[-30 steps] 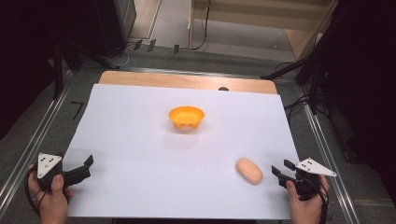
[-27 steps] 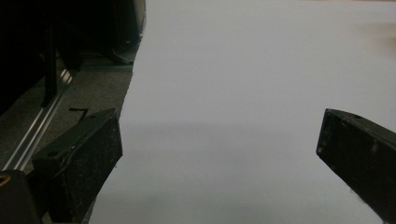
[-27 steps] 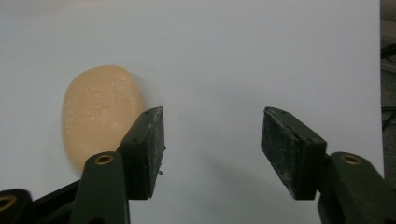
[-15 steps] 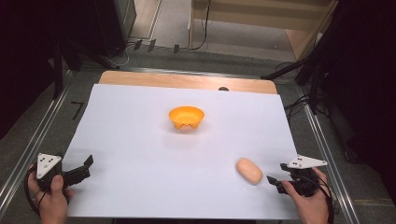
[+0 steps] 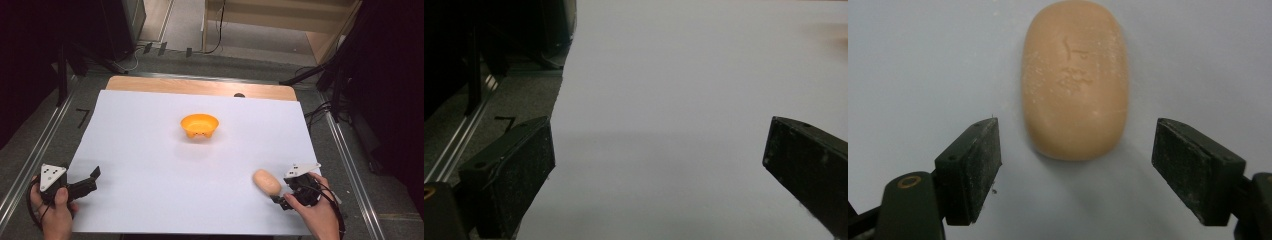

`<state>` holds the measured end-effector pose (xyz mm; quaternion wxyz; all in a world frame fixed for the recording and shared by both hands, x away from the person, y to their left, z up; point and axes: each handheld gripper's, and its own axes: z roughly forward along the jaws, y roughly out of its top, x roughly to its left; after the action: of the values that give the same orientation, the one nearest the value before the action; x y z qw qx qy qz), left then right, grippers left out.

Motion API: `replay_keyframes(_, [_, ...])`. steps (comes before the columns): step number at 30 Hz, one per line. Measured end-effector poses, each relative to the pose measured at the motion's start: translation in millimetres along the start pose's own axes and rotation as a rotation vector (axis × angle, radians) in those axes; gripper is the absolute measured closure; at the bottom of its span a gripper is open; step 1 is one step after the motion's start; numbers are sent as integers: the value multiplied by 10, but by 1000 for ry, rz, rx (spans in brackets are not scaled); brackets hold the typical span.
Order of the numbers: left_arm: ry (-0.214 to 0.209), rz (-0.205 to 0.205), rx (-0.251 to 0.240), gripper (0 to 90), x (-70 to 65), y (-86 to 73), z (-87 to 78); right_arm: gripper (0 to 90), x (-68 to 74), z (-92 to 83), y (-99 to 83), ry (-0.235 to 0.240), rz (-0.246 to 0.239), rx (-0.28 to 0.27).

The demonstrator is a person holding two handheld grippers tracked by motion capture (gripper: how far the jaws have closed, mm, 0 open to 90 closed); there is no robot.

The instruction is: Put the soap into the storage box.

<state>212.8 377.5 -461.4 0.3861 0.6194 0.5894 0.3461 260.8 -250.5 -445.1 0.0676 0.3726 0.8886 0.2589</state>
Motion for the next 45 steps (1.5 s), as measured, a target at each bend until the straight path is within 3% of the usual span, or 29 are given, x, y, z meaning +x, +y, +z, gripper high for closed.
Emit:
replay_keyframes(15, [3,2,8,10,0,3,6,227,80,234,269,-15,18,78])
replay_keyframes(24, [3,2,7,10,-2,3,8,318,42,354,343,-29,25,113])
replay_keyframes(31, [6,8,15,10,-8,5,13,324,40,374,393,-28,-5,161])
replay_keyframes(36, [8,10,16,10,-12,5,16,325,75,381,387,-53,-2,159])
replay_keyframes(40, [12,16,22,12,-23,7,22,325,91,389,401,-65,29,167])
replay_keyframes(45, [14,21,26,12,-26,9,28,331,82,389,410,-60,6,172])
